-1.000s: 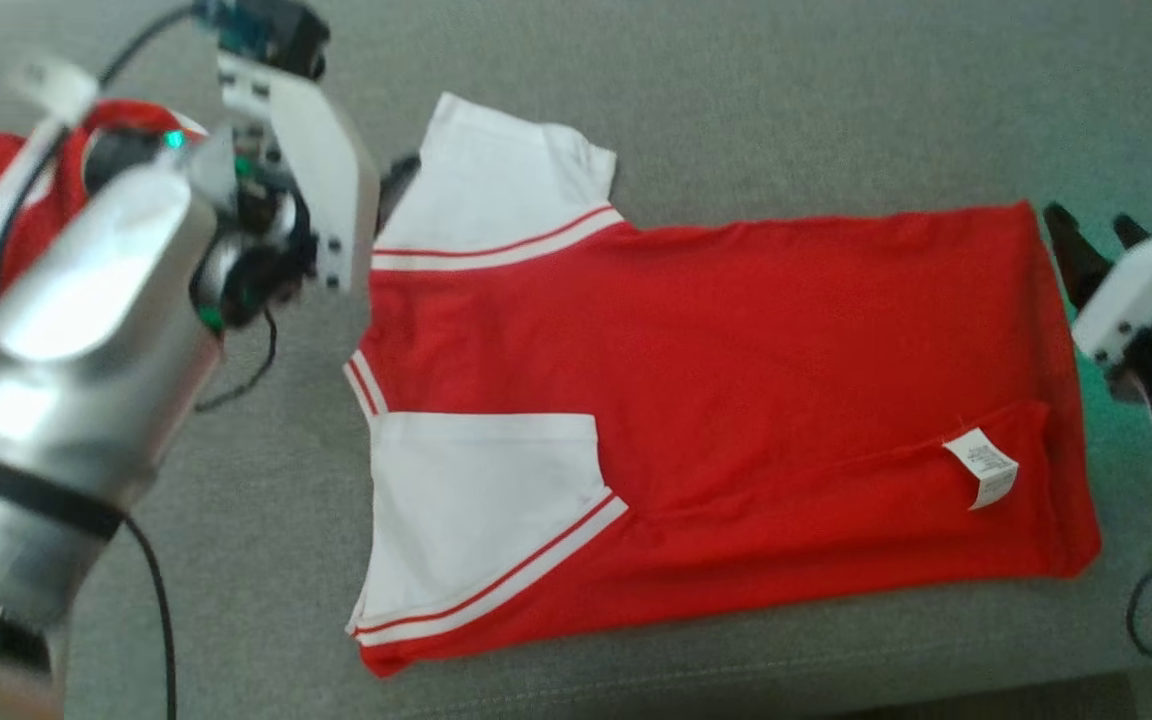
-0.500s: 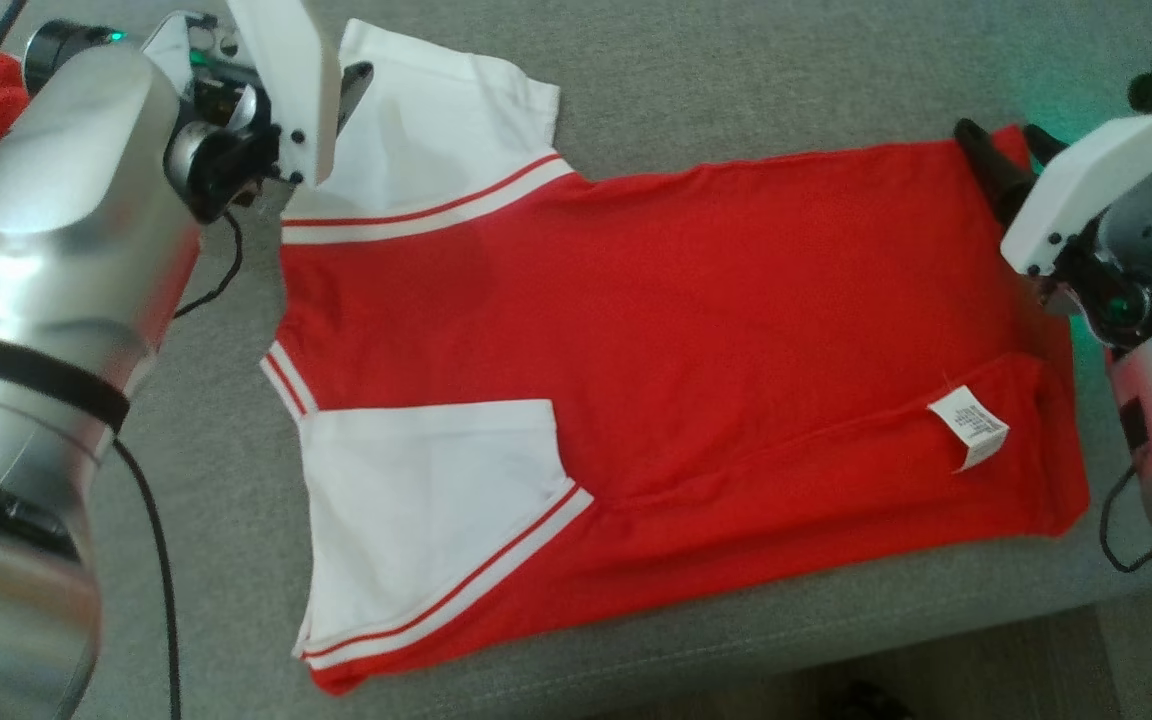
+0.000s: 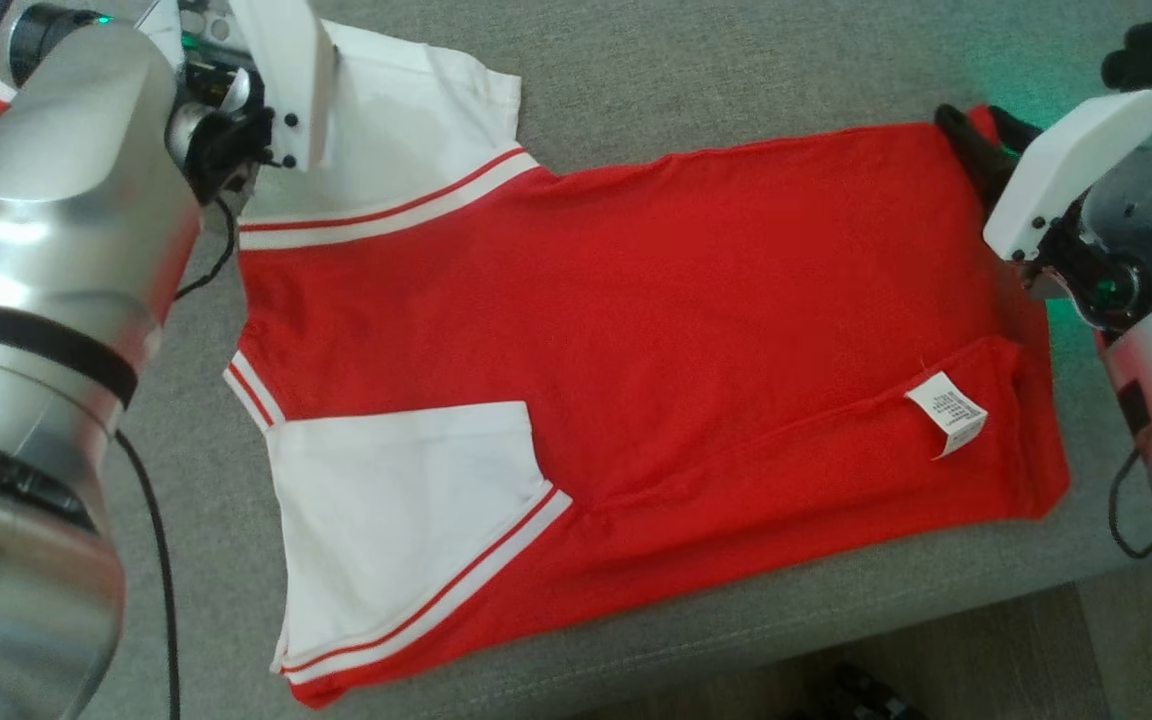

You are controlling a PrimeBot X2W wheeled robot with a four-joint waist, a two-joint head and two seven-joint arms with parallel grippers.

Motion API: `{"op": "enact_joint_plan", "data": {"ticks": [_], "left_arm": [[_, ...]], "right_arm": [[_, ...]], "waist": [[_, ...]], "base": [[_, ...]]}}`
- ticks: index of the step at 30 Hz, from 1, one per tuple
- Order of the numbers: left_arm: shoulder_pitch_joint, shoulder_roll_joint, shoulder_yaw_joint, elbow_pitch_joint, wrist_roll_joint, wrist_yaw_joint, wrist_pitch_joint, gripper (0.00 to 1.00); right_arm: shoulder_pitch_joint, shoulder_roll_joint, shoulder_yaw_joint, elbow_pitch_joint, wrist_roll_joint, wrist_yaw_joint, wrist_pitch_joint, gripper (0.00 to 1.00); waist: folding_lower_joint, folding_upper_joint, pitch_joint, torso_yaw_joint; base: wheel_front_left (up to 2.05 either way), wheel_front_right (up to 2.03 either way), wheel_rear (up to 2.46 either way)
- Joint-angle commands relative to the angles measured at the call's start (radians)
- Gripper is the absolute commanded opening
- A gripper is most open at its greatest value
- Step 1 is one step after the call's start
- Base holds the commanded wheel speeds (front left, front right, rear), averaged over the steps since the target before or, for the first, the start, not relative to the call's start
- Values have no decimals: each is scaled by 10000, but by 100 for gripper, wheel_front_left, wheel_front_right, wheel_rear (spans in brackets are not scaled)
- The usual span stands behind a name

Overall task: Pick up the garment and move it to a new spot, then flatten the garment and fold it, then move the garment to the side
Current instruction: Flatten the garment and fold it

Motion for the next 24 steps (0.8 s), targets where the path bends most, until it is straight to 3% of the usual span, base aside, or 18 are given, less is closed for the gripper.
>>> {"op": "enact_joint_plan", "data": {"ticks": [1, 2, 3, 4, 14, 24], "left_arm": [[-467, 192, 85, -52, -56, -48, -66, 21], [-448, 183, 72, -13, -97, -52, -114, 0], [-415, 176, 49, 24, -139, -55, -142, 0], [-393, 176, 0, 33, -156, -57, -180, 0], [-448, 429, -172, 488, -59, -61, -1268, 0], [65, 433, -498, 55, -452, -62, -1791, 0]], "right_arm": [[369, 28, 508, 138, 230, 67, 136, 55], [380, 14, 619, 157, 335, 67, 137, 44], [389, -8, 737, 148, 436, 67, 124, 13], [387, -48, 807, 122, 533, 67, -2, 0], [197, -215, 720, 819, 765, 67, -2403, 0], [438, -249, 1212, 1356, 1087, 67, -3098, 0]], "waist": [[-1, 0, -57, 5], [-1, 0, -98, 5], [-1, 0, -134, 8], [-1, 0, -162, 13], [-1, 0, -748, 228], [-1, 0, -1767, 644]], "base": [[0, 0, 0], [0, 0, 0], [0, 0, 0], [0, 0, 0], [0, 0, 0], [0, 0, 0]]}}
